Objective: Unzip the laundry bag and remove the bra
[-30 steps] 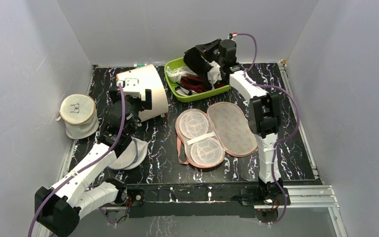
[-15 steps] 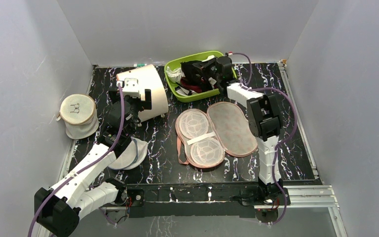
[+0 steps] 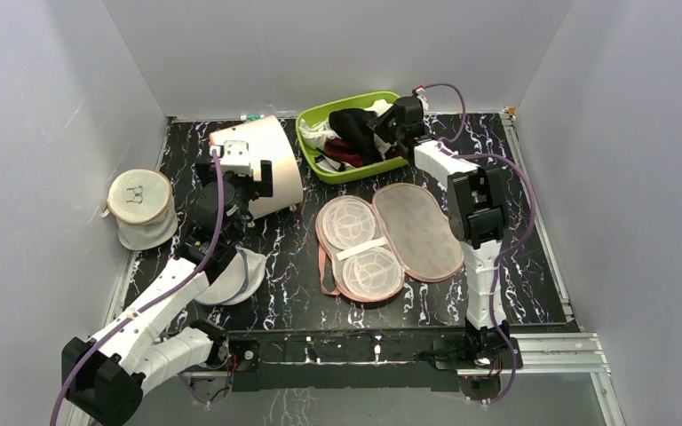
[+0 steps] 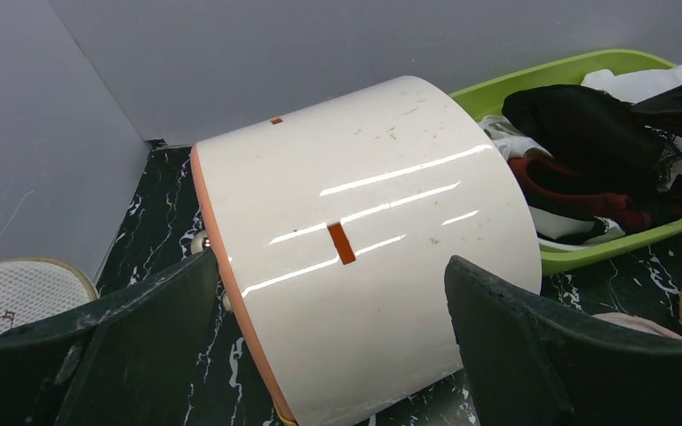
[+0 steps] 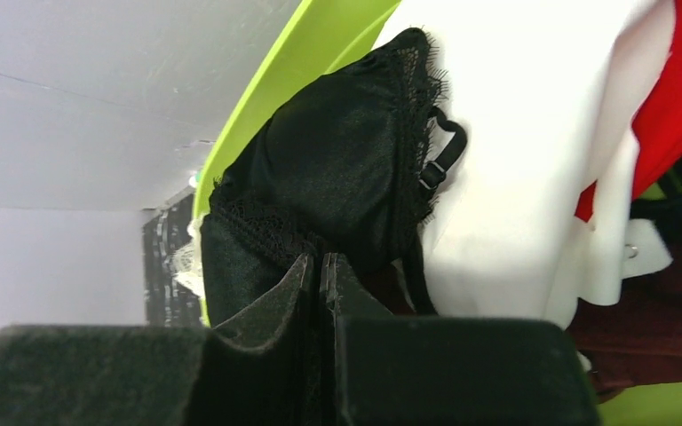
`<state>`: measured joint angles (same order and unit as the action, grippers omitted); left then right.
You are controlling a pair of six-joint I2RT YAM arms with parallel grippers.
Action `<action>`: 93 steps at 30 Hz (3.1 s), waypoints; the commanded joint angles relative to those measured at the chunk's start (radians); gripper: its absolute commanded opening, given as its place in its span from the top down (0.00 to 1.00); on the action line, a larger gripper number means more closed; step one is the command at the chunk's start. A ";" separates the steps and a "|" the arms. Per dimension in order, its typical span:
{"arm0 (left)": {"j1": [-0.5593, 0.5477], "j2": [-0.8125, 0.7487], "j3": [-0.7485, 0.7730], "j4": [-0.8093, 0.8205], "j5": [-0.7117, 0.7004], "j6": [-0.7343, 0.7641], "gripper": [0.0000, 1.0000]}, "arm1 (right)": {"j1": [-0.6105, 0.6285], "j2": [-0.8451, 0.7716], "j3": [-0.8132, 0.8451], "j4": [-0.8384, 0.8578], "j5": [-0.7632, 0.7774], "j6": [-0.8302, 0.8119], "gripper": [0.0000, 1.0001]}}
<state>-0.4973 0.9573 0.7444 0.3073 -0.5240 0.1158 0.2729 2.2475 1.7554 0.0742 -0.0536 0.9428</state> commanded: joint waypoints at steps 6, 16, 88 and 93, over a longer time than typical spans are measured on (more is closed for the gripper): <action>0.002 -0.021 0.024 0.032 -0.001 -0.004 0.02 | 0.011 0.076 0.094 -0.128 0.083 -0.231 1.00; 0.002 0.026 0.027 0.029 -0.016 0.012 0.02 | 0.018 0.133 0.272 -0.337 0.072 -0.427 1.00; -0.001 0.019 0.056 -0.034 0.053 -0.053 0.02 | 0.103 -1.392 -0.978 -0.533 0.294 -0.502 0.02; -0.001 0.004 0.059 -0.037 0.051 -0.054 0.02 | 0.036 -1.303 -0.957 -0.525 0.233 -0.465 0.02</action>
<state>-0.4976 0.9985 0.7612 0.2615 -0.4816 0.0731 0.3645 0.9005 0.7464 -0.4805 0.2020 0.4263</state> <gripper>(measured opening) 0.983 0.980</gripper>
